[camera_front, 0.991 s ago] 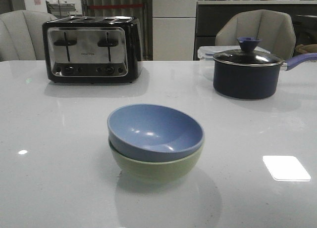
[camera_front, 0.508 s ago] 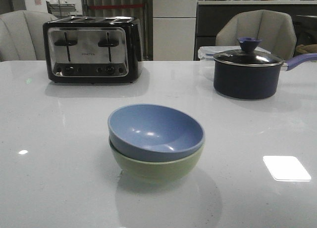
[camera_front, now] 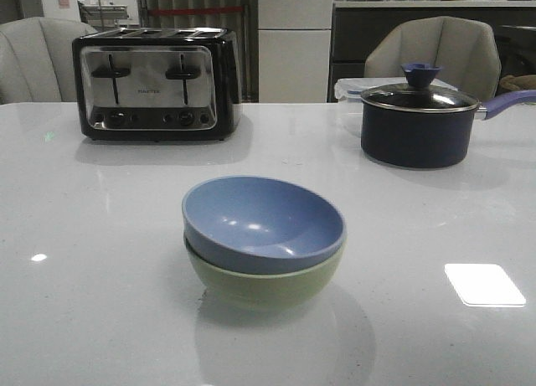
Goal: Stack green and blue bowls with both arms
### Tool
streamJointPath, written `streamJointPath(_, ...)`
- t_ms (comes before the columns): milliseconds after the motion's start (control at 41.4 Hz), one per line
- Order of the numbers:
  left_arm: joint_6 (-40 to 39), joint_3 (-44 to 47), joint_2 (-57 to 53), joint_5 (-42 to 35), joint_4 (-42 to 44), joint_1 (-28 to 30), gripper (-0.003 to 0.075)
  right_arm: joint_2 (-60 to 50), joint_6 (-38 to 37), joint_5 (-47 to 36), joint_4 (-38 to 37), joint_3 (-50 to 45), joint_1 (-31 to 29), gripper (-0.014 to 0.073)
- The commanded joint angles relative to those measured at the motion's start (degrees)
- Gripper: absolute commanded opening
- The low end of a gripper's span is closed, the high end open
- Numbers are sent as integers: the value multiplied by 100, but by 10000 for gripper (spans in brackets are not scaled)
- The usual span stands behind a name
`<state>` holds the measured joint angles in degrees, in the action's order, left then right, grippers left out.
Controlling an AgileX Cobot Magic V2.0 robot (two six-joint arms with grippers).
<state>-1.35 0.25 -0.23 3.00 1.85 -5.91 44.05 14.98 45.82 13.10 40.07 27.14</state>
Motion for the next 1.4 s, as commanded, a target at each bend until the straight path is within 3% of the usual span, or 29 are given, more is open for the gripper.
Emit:
streamJointPath(0, -44, 20, -118, -637, 16, 5, 93, -33, 79, -292, 24, 135, 0, 27)
streamJointPath(218, -44, 20, -118, -637, 16, 262, 93, -33, 79, -292, 24, 135, 0, 27)
streamJointPath(1257, -44, 20, -128, -637, 16, 159, 93, -130, 79, -337, -4, 98, -6, 27)
streamJointPath(1378, -44, 20, -117, -637, 16, 159, 93, -615, 79, -958, -198, -235, -547, 27)
